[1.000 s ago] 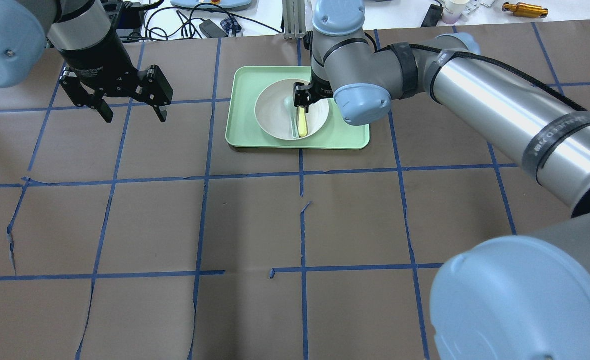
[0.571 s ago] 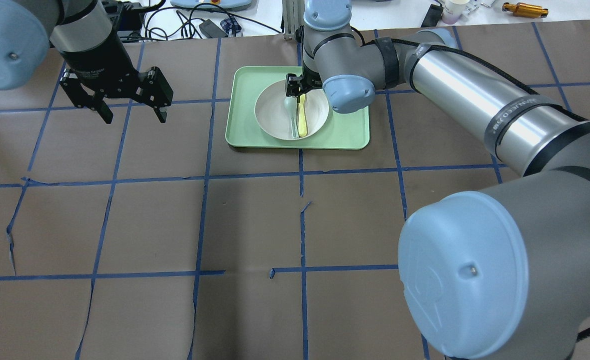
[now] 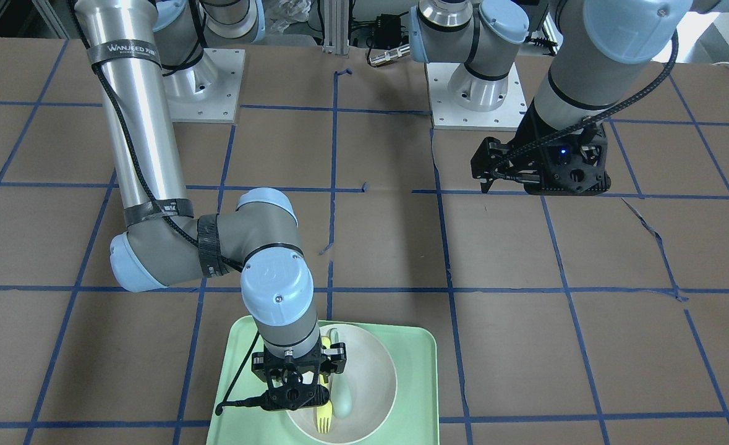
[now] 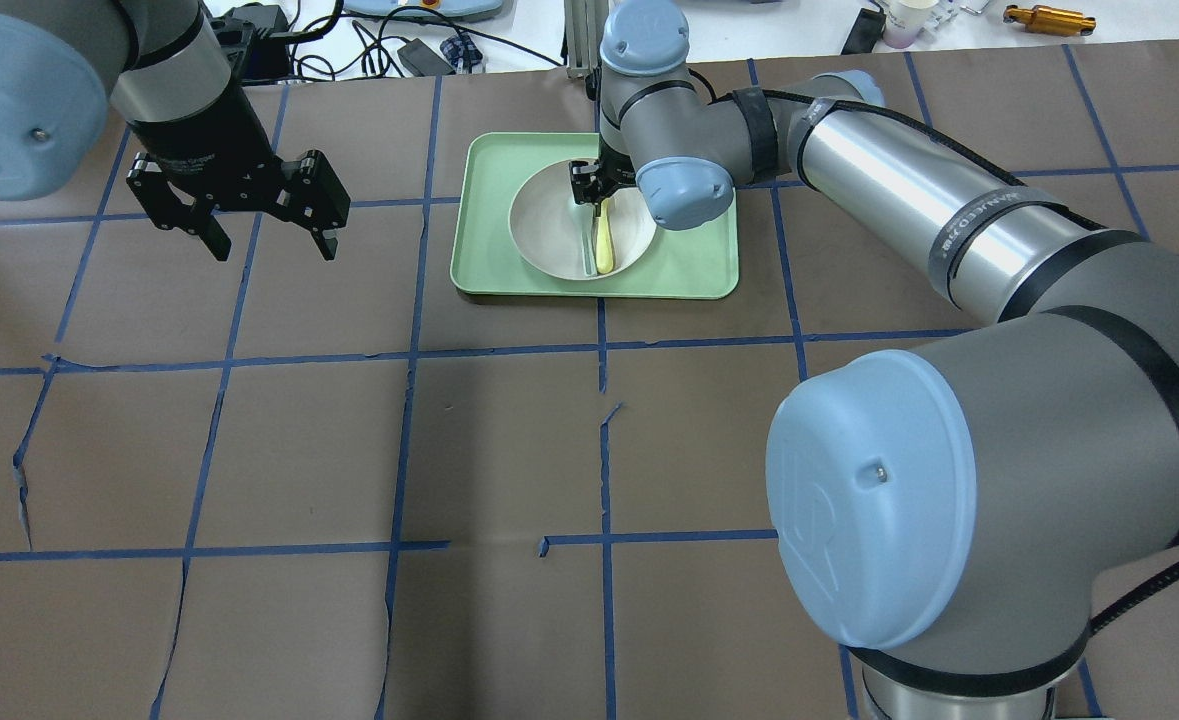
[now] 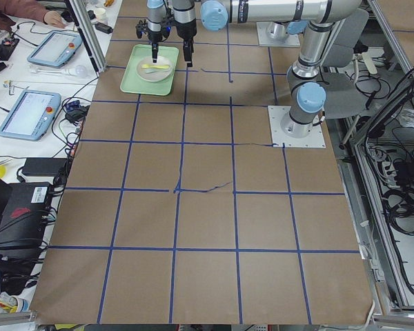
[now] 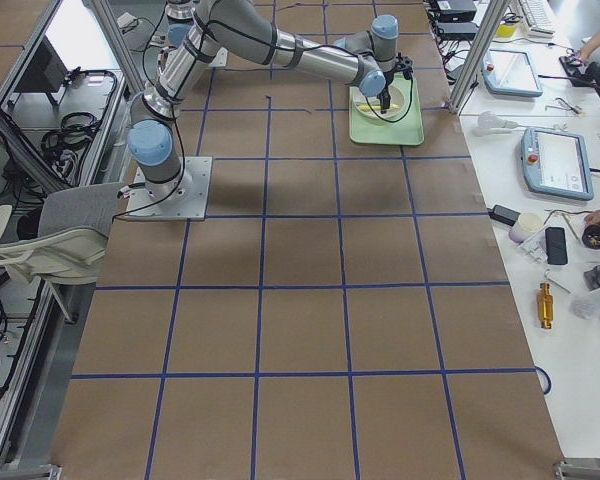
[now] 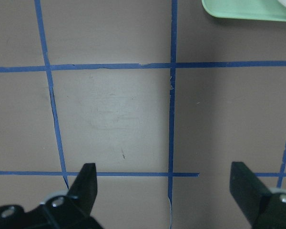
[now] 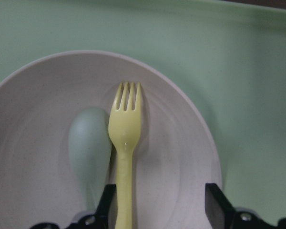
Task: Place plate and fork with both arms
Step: 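Move the right gripper over the yellow fork on the plate, then lower the right gripper and close it on the yellow fork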
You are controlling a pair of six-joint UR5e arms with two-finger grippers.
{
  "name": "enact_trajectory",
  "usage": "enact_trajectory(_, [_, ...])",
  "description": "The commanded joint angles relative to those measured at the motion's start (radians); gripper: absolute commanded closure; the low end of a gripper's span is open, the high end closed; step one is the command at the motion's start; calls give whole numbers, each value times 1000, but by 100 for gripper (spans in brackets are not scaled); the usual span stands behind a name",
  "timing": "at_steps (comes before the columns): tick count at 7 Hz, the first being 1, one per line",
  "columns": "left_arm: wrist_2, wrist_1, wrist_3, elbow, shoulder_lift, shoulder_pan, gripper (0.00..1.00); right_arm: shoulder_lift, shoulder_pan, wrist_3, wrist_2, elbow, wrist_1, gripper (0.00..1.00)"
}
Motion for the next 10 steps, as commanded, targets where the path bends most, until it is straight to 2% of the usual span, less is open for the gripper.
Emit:
enact_trajectory(1, [0,0,1,-1,1,0,0,2,5,9,-12,-1,0,58])
enact_trajectory(10, [0,12,3,-2,-9,0,0,32,20,20,12,-13,6,57])
